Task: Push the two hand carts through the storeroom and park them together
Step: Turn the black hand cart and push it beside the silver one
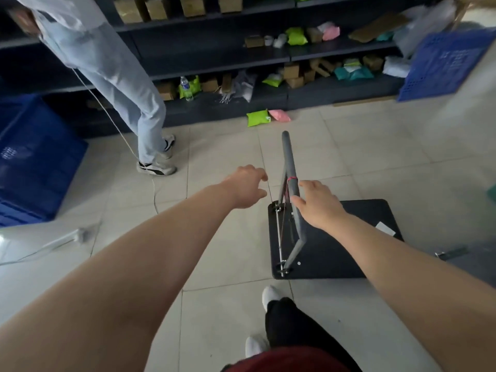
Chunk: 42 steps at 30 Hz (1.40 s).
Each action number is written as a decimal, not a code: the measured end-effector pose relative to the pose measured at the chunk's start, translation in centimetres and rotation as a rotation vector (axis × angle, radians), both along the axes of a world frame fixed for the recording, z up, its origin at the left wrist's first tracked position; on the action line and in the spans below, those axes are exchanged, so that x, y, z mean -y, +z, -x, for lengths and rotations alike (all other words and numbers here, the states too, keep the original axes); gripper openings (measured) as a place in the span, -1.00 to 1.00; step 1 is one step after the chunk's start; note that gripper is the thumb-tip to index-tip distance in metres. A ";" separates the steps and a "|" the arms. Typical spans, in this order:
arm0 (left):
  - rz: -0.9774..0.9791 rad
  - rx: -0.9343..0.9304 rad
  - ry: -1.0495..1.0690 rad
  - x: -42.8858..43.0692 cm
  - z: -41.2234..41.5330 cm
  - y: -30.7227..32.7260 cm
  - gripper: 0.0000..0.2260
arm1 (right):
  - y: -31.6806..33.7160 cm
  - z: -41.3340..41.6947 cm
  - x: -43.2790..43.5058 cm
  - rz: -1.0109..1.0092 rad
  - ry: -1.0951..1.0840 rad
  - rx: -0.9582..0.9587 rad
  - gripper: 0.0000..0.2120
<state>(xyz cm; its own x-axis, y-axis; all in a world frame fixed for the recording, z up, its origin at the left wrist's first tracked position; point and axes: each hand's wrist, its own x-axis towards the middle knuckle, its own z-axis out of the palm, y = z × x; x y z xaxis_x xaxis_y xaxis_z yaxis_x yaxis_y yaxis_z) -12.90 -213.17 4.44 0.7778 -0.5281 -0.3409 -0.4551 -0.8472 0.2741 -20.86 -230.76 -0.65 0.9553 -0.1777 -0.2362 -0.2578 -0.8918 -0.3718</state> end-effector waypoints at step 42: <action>-0.238 0.062 -1.259 11.5 -24.4 -7.9 -0.76 | -5.8 -11.4 -9.6 -0.110 -1.151 -0.150 -0.63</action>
